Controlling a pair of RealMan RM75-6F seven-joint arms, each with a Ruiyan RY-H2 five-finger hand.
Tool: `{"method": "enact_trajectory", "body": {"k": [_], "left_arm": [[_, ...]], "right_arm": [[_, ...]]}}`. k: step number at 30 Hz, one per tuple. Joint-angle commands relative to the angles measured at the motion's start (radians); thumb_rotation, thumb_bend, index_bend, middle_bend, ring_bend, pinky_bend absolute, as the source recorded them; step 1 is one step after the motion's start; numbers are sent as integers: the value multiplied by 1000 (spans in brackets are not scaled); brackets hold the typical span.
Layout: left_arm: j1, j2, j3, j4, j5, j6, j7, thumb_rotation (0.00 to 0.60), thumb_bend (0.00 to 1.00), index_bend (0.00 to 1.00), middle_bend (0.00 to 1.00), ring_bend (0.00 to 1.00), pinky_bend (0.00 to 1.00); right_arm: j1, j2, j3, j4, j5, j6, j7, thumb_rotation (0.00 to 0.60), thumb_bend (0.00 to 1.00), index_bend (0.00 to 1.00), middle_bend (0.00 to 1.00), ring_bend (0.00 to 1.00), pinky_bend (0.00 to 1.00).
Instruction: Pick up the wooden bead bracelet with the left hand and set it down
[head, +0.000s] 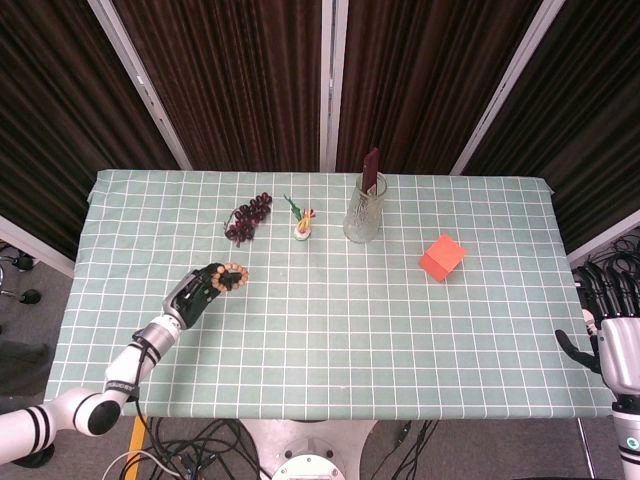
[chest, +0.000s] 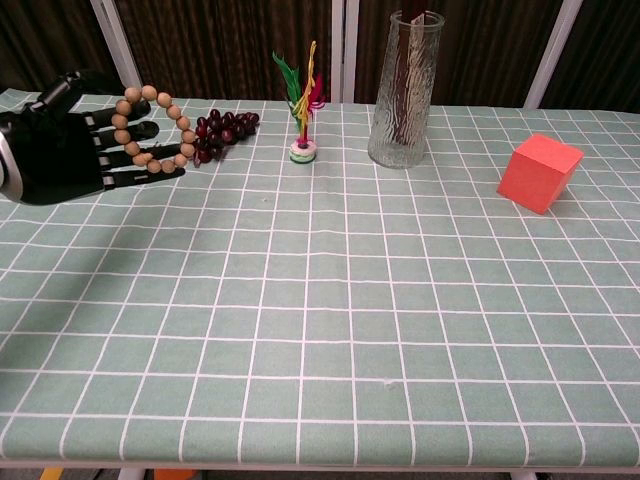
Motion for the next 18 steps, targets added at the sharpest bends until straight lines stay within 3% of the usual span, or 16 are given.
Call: {"method": "enact_trajectory", "body": {"k": [1,6,11,18], "left_arm": [[8,-5,-12,1,-5,-4,19,304,432,570,643,251,150],[19,-13,-25,1,-11,-7,59,281,421,578,653,265,149],[25,-18,-36,-1,-25,-17,108,435,420,593,673,283,150],[39,-30,-55,-7,-52,-21,162,438,420,605,688,298,152]], "right_arm": [[0,-1,0,1,0,0,1,600,107,0,69,0,0],[0,0,0,2,2,-1,3,600,104,0,69,0,0],[-2,0,-1,3,1,2,5,600,104,0,70,0,0],[-3,-2,-1,8,5,0,9,600,103,0,70,0,0]]}}
